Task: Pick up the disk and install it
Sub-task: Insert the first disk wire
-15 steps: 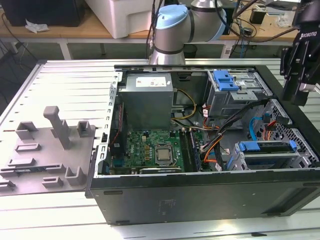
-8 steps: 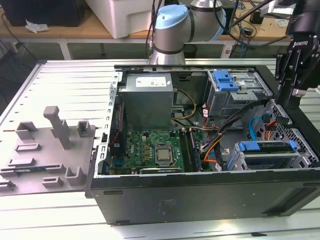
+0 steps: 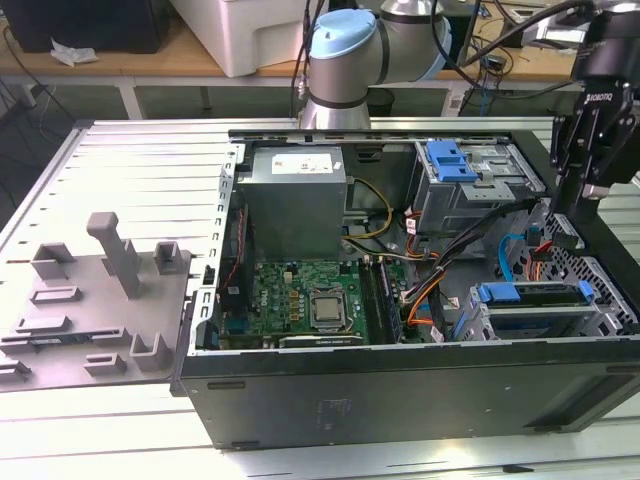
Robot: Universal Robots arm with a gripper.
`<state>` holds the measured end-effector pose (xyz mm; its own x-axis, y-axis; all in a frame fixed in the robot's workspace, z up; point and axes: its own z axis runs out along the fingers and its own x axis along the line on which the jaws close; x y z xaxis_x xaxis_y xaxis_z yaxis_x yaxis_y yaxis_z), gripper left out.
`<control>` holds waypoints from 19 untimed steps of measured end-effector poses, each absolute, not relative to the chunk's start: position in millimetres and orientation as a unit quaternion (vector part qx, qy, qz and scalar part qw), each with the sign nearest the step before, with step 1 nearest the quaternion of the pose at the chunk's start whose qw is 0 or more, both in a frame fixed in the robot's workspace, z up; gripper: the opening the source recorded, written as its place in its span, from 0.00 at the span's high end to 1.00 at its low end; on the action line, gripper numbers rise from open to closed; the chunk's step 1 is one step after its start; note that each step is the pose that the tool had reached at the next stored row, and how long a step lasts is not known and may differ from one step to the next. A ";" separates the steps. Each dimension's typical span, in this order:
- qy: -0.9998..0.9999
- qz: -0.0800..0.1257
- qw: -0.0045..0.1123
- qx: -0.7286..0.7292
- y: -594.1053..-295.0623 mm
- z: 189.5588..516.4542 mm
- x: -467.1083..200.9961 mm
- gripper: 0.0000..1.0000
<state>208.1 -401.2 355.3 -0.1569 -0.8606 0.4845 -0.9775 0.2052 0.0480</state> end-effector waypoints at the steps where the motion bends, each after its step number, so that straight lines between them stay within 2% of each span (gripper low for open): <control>1: -0.749 0.139 0.210 0.612 -401.2 353.1 208.6 0.59; 14: -0.766 0.134 0.216 0.590 -400.7 343.0 214.1 0.59; 19: -0.765 0.137 0.224 0.588 -400.6 339.4 216.7 0.59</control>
<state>216.7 -400.6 339.4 -0.2091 -0.8383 0.5035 -0.9610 0.2715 0.0529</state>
